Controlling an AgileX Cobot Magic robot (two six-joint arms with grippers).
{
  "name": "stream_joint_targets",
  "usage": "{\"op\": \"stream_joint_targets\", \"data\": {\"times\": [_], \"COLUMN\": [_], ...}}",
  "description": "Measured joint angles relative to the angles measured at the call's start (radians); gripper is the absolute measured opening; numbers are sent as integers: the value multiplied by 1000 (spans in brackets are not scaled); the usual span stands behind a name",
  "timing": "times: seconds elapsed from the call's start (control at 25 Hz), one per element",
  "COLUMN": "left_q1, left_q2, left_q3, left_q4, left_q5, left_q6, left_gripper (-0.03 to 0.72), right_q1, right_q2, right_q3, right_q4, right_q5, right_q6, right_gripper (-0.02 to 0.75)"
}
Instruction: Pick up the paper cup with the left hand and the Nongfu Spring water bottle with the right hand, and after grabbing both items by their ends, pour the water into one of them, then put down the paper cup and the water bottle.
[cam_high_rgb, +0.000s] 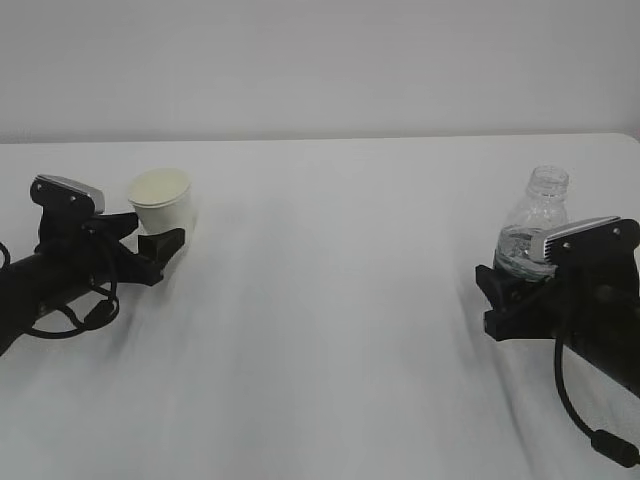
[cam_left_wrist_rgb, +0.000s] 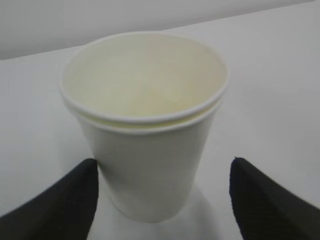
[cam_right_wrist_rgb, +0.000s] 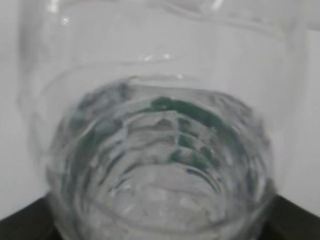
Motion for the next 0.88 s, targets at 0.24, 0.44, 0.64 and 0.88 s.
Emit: {"op": "stream_joint_targets", "data": {"times": [0.24, 0.44, 0.64, 0.88], "left_q1": [-1, -2, -2, -2], "left_q2": [0, 12, 22, 29], "left_q3": [-43, -72, -89, -122], "left_q4": [-23, -25, -23, -21], "left_q5": [35, 51, 56, 76], "left_q6": [0, 0, -7, -18], "left_gripper": [593, 593, 592, 592], "right_q1": [0, 0, 0, 0], "right_q2": [0, 0, 0, 0], "right_q3": [0, 0, 0, 0], "right_q4": [0, 0, -2, -15], "right_q5": [0, 0, 0, 0], "right_q6": [0, 0, 0, 0], "right_gripper": [491, 491, 491, 491]}}
